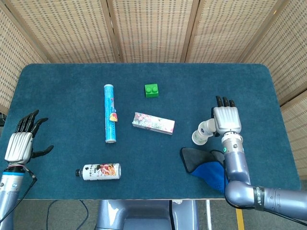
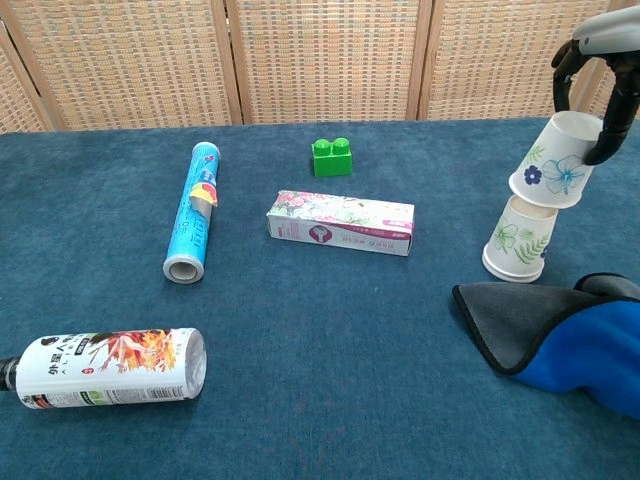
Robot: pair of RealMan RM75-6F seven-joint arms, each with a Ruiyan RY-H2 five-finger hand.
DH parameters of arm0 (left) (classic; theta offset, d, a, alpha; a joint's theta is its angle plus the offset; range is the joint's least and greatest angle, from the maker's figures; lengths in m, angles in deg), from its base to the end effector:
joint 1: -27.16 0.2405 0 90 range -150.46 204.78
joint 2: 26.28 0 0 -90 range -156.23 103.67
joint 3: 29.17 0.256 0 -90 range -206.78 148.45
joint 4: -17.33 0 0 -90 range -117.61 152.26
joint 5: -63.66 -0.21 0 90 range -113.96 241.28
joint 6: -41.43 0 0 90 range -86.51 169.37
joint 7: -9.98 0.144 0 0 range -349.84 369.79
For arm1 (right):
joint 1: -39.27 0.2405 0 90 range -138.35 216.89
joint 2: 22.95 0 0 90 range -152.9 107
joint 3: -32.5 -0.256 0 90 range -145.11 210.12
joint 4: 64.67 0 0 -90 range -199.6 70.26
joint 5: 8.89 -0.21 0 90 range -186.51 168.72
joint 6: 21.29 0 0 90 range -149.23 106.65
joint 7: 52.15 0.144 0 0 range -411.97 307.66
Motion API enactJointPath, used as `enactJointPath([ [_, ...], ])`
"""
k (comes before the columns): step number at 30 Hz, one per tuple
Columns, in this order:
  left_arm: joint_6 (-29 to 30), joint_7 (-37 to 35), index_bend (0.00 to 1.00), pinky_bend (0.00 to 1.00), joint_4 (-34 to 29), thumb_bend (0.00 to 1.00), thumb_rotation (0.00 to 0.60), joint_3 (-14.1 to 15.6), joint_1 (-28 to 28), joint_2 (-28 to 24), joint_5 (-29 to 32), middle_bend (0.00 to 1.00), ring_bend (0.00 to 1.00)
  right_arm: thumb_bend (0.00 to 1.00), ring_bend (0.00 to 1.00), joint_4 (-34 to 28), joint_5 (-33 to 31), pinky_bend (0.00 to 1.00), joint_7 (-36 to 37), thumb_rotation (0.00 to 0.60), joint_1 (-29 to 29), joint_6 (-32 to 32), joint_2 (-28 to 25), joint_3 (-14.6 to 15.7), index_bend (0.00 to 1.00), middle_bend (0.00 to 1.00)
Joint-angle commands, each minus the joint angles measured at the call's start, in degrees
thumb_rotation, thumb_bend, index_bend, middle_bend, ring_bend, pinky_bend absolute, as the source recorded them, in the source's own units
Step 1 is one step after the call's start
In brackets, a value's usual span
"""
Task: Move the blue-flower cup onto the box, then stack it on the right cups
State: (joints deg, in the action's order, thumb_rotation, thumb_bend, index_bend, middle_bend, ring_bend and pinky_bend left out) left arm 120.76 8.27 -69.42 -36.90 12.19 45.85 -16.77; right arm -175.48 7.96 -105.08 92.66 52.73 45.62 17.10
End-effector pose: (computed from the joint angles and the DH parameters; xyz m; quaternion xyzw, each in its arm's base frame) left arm -0.2889 0.2531 0.1267 -0.5843 -0.3908 -0.4423 0.5570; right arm -0.1274 -0.3612 0.1051 0.6586 -0.3933 0.2167 0.6038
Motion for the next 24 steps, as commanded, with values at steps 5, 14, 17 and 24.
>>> enactJointPath([
  [5, -0.2, -0.2, 0.18, 0.04, 0.1, 0.20, 0.600, 0.2, -0.1, 0.0, -0.1, 0.00, 0.00, 0.18, 0.00, 2.7, -0.8, 0.16, 0.9, 0.600, 0.3, -1.4, 1.5, 0.6, 0.54, 0.11],
  [14, -0.8, -0.3, 0.19, 0.04, 0.5, 0.20, 0.600, 0.1, -0.3, 0.3, 0.2, 0.00, 0.00, 0.18, 0.00, 3.8, -0.8, 0.16, 1.3, 0.600, 0.4, -2.6, 2.5, 1.8, 0.54, 0.11],
  [17, -0.7, 0.0, 0.19, 0.04, 0.4, 0.20, 0.600, 0.2, -0.3, 0.4, 0.1, 0.00, 0.00, 0.18, 0.00, 3.4, -0.3, 0.16, 1.5, 0.600, 0.5, -2.2, 2.5, 1.8, 0.54, 0.11],
  [24, -0.4, -0.3, 0.19, 0.04, 0.2, 0.20, 0.600, 0.2, -0.2, 0.2, 0.0, 0.00, 0.00, 0.18, 0.00, 2.5, -0.1, 0.16, 1.3, 0.600, 0.7, -1.6, 2.9, 2.3, 0.53, 0.10],
])
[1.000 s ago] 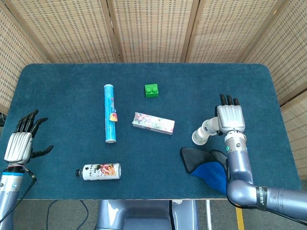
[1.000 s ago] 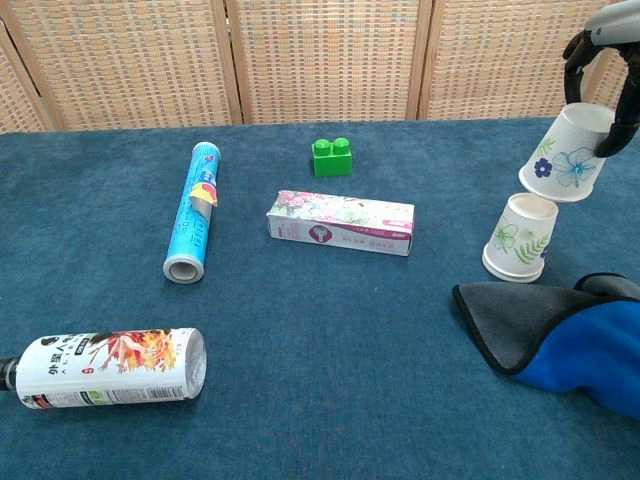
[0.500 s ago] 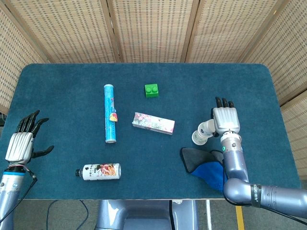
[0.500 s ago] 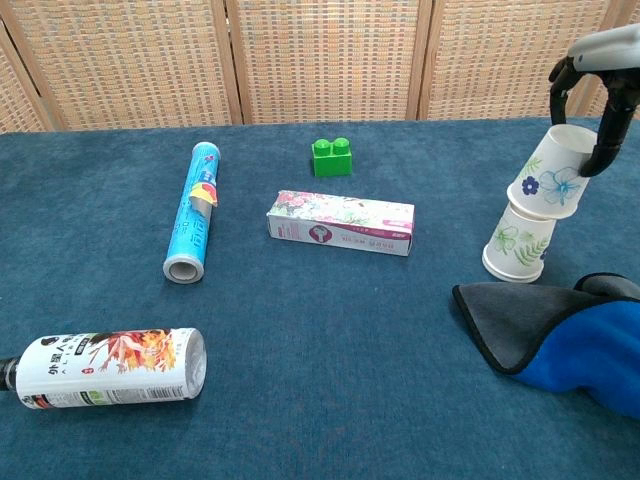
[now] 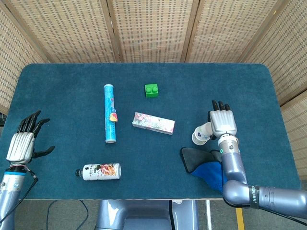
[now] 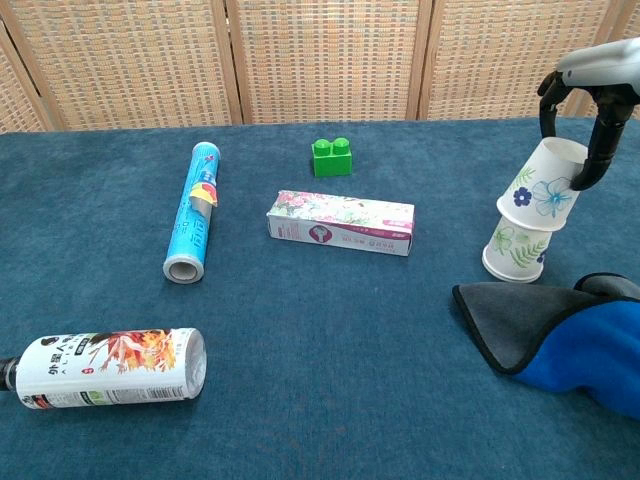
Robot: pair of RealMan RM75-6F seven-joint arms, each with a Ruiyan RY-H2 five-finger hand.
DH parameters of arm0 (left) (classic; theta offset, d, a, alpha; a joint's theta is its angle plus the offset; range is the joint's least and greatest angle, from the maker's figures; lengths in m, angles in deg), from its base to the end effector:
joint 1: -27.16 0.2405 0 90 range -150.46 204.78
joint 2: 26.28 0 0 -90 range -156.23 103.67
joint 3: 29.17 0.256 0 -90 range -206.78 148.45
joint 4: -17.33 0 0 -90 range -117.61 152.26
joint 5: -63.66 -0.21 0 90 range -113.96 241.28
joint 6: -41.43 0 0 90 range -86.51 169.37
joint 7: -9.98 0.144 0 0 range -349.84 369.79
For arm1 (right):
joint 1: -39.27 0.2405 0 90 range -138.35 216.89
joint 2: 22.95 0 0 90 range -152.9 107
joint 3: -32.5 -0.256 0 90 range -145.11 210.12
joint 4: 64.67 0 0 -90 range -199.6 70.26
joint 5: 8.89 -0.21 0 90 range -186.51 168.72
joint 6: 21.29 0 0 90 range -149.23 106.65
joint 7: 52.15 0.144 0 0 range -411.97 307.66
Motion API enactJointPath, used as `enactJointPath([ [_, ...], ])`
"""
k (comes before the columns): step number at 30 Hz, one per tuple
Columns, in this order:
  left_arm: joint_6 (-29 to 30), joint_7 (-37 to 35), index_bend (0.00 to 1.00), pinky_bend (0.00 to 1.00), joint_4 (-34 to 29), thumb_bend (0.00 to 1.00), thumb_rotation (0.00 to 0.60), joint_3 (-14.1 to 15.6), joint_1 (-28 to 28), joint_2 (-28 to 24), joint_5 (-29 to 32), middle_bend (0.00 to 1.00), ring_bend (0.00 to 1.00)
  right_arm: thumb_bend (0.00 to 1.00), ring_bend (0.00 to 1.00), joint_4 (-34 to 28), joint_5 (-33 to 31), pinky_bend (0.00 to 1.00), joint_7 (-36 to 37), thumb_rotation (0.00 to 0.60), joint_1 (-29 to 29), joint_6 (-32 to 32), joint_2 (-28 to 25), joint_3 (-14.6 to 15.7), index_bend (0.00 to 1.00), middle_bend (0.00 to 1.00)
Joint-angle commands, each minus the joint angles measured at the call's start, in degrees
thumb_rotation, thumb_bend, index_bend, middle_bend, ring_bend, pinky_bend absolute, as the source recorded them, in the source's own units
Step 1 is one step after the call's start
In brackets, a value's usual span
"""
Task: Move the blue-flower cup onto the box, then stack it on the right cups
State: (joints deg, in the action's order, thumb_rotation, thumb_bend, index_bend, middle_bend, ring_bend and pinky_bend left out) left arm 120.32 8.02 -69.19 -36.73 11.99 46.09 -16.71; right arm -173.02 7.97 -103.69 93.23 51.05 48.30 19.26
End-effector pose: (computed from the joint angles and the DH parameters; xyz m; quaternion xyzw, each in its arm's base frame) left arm -0.2892 0.2536 0.1242 -0.5860 -0.3943 -0.4410 0.5537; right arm -0.1342 -0.3601 0.0858 0.6693 -0.4042 0.2067 0.5882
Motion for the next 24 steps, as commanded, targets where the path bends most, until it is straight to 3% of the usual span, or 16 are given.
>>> enactJointPath([
  [1, 0.1, -0.1, 0.19, 0.04, 0.0, 0.20, 0.600, 0.0, 0.0, -0.1, -0.1, 0.00, 0.00, 0.18, 0.00, 0.0, -0.1, 0.16, -0.2, 0.600, 0.2, 0.0, 0.3, 0.2, 0.51, 0.10],
  [9, -0.3, -0.3, 0.19, 0.04, 0.2, 0.20, 0.600, -0.1, -0.1, -0.1, 0.2, 0.00, 0.00, 0.17, 0.00, 0.8, -0.6, 0.14, -0.1, 0.600, 0.3, -0.3, 0.8, 0.5, 0.31, 0.02],
  [14, -0.2, -0.4, 0.19, 0.04, 0.2, 0.20, 0.600, 0.0, 0.0, -0.1, 0.1, 0.00, 0.00, 0.17, 0.00, 1.0, 0.5, 0.13, 1.1, 0.600, -0.6, -0.7, 0.2, 1.3, 0.28, 0.00],
  [17, -0.1, -0.5, 0.18, 0.04, 0.1, 0.20, 0.600, 0.1, 0.1, -0.2, 0.1, 0.00, 0.00, 0.17, 0.00, 0.0, 5.4, 0.11, 4.7, 0.600, -3.3, -0.4, -1.4, 2.7, 0.25, 0.00],
  [24, 0.6, -0.2, 0.05, 0.04, 0.6, 0.20, 0.600, 0.5, 0.6, 0.0, -0.4, 0.00, 0.00, 0.16, 0.00, 1.0, 27.9, 0.01, 19.4, 0.600, -14.9, 3.6, -3.8, 10.6, 0.12, 0.00],
])
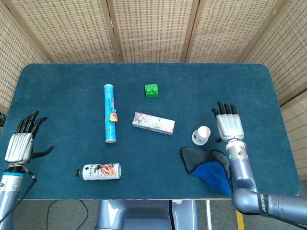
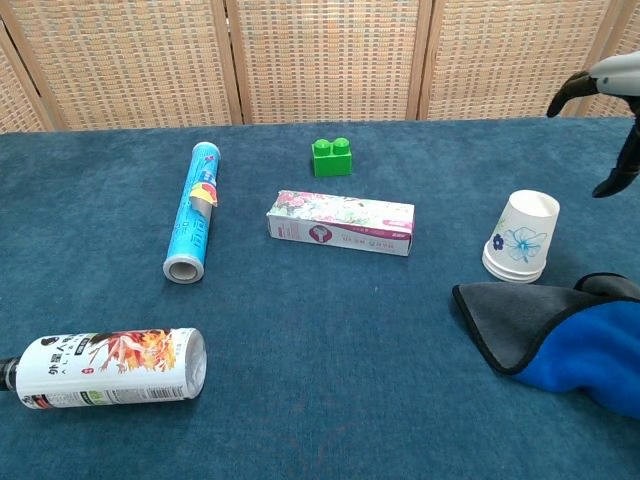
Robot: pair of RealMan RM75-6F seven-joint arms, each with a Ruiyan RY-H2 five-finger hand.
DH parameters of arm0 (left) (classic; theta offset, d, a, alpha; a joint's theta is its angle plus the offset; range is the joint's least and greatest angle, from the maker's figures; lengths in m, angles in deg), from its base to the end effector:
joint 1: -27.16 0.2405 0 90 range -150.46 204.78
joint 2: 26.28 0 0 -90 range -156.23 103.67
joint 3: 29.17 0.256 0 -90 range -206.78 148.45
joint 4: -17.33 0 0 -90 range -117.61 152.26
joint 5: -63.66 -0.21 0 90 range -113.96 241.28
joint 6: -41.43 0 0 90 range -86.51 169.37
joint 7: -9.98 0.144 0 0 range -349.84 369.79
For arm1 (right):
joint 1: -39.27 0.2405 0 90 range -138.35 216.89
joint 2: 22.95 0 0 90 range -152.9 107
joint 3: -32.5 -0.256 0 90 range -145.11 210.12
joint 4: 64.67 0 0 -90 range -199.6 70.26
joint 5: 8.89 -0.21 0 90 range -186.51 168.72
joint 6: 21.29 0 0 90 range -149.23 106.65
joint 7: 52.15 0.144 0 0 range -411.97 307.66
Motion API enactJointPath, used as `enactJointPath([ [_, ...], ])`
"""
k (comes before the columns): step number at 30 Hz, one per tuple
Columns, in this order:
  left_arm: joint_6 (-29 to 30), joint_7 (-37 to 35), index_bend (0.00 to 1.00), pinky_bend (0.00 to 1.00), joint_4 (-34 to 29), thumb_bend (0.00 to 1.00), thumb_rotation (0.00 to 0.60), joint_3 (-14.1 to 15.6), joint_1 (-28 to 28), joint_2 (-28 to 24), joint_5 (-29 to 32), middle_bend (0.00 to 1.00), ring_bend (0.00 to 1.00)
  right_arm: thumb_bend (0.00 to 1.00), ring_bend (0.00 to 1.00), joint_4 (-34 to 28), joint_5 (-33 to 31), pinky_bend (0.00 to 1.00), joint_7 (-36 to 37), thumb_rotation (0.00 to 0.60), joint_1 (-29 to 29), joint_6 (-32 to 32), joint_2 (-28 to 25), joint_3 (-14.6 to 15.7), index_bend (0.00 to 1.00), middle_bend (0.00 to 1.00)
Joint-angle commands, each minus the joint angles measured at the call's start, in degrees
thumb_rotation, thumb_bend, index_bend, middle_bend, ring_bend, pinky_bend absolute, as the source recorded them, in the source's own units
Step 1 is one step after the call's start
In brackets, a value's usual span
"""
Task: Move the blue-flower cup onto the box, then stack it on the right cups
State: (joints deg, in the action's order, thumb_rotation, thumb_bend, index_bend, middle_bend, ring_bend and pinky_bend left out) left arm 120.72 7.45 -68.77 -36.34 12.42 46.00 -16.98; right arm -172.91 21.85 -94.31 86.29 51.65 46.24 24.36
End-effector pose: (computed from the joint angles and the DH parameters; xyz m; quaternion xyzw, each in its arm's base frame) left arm -0.2925 0.2505 0.1251 -0.5853 -0.3951 -0.4399 0.5549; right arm -0.1687 -0.3407 0.0967 0.6626 -0.3927 0.2430 0.5896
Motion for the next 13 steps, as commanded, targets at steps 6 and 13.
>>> enactJointPath([
  [6, 1.5, 2.5, 0.00, 0.00, 1.3, 0.19, 0.600, 0.7, 0.9, 1.2, -0.5, 0.00, 0.00, 0.15, 0.00, 8.4, 31.4, 0.00, 22.4, 0.600, -17.7, 9.5, -1.1, 11.6, 0.04, 0.00],
  [13, 2.7, 4.6, 0.00, 0.00, 2.4, 0.19, 0.600, 1.5, 1.7, 2.4, -1.1, 0.00, 0.00, 0.15, 0.00, 14.2, 40.1, 0.00, 31.8, 0.600, -24.7, 14.8, -0.9, 13.2, 0.04, 0.00],
])
